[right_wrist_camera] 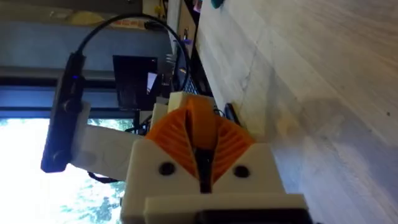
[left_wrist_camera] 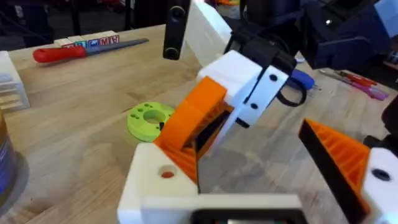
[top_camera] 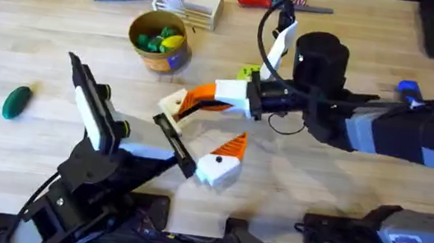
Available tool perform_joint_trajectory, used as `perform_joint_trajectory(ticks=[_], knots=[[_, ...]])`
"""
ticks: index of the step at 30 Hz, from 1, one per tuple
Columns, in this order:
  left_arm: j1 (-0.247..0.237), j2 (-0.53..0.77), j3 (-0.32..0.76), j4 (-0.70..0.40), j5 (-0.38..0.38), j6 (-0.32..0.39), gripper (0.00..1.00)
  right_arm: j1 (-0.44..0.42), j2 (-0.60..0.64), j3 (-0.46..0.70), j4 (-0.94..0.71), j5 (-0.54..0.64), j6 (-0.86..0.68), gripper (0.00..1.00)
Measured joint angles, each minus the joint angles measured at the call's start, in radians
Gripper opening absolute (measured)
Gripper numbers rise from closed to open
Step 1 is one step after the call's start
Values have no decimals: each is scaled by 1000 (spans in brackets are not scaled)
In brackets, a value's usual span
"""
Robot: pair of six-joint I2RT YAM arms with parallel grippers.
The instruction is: Pick up the gripper from the table and insert it into the empty holder that is missing its gripper. Then pick up a screw, insert it into the mounting hole, and use the screwdriver to tighten it. Finally, clean up the table by picking up the vegetable and placing it into the bucket.
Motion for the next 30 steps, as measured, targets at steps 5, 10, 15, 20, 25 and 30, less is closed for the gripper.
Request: perform_joint_trajectory(ticks=[5, 10, 15, 20, 25, 30], knots=[[0, 0, 0, 2, 13, 7, 987, -14, 0, 0, -5, -41, -16, 101], [-1, 0, 0, 3, 31, 12, 988, -30, 11, 0, -6, -93, -30, 182], [-6, 0, 0, 6, 45, 26, 987, -32, 13, 0, -3, -139, -33, 311], [-12, -1, 0, 9, 78, 42, 987, -31, 21, 0, 17, -182, -36, 431], [-13, -1, 0, 10, 96, 50, 988, -39, 27, 0, 17, -205, -38, 637], [-13, -1, 0, 10, 96, 52, 986, -40, 27, 0, 31, -205, -41, 818]])
